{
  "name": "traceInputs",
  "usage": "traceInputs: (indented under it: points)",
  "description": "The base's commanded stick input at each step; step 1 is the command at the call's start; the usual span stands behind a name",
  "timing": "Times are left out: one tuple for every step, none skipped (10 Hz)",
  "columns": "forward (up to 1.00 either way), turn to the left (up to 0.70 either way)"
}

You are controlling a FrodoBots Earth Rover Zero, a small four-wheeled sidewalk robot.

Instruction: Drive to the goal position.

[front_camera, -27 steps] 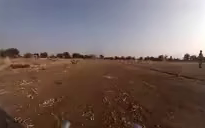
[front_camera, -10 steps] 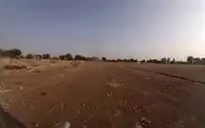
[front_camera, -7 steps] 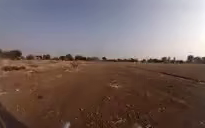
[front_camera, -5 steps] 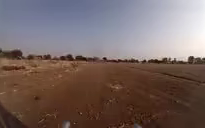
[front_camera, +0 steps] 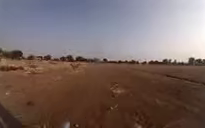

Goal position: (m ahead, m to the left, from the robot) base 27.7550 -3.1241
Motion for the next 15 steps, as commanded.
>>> traceInputs:
  points:
    - [0.50, 0.00]
    - [0.50, 0.00]
    - [0.50, 0.00]
    - [0.50, 0.00]
    - [0.50, 0.00]
    - [0.50, 0.00]
    - [0.50, 0.00]
    - [0.50, 0.00]
    - [0.50, 0.00]
    - [0.50, 0.00]
    - [0.50, 0.00]
    - [0.50, 0.00]
    - [0.50, 0.00]
    - [0.50, 0.00]
    - [0.50, 0.00]
